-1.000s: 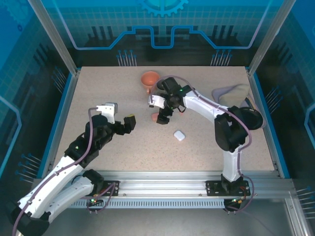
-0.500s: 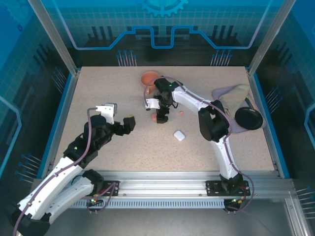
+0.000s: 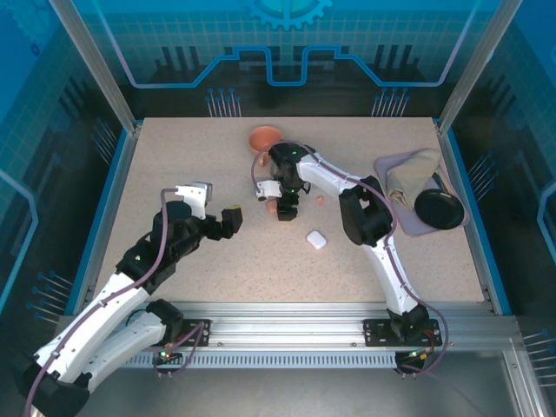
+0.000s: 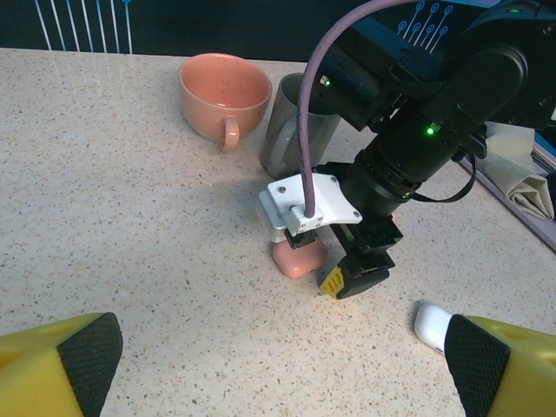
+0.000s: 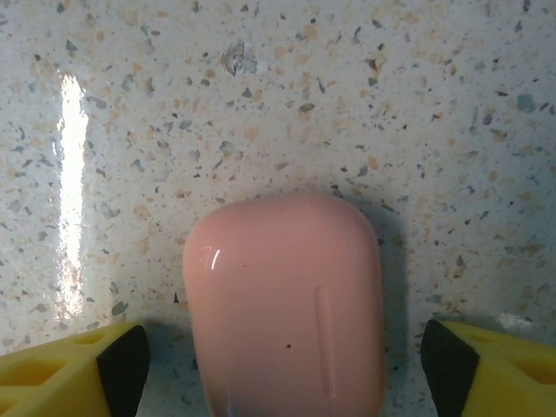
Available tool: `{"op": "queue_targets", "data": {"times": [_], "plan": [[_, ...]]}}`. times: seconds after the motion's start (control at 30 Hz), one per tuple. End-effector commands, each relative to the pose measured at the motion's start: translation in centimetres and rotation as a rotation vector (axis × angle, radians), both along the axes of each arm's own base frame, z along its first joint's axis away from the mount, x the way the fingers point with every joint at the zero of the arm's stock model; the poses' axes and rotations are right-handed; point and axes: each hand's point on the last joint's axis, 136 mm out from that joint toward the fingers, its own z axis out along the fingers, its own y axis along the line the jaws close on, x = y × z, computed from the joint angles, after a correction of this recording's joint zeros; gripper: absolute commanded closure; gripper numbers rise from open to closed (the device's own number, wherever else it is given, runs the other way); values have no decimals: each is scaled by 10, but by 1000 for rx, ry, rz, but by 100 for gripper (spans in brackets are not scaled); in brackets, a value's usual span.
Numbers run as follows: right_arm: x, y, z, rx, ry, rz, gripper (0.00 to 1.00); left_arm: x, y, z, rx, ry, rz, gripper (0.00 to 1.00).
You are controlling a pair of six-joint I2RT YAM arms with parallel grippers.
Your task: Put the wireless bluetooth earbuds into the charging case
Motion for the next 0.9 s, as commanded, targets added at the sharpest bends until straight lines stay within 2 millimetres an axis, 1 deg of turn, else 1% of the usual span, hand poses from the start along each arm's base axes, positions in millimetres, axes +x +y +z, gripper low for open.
{"op": "queue_targets", "data": {"times": [0.0, 0.27, 0.33, 0.6, 0.7, 0.87], "plan": [[-8, 2, -12, -31, 40, 2, 17, 2, -1, 9, -13, -23, -10, 1], [-10, 6, -20, -52, 59, 8, 21, 3, -1, 6, -10, -18, -7, 1], [-13, 8, -24, -65, 73, 16, 23, 3, -1, 5, -10, -14, -8, 1], [-18, 9, -31, -92, 109, 13, 32, 2, 0, 5, -6, -13, -6, 1], [-19, 8, -31, -97, 114, 7, 36, 2, 0, 4, -6, -13, -5, 1], [-14, 10, -24, -76, 82, 0, 42, 2, 0, 5, -9, -13, -5, 1]]}}
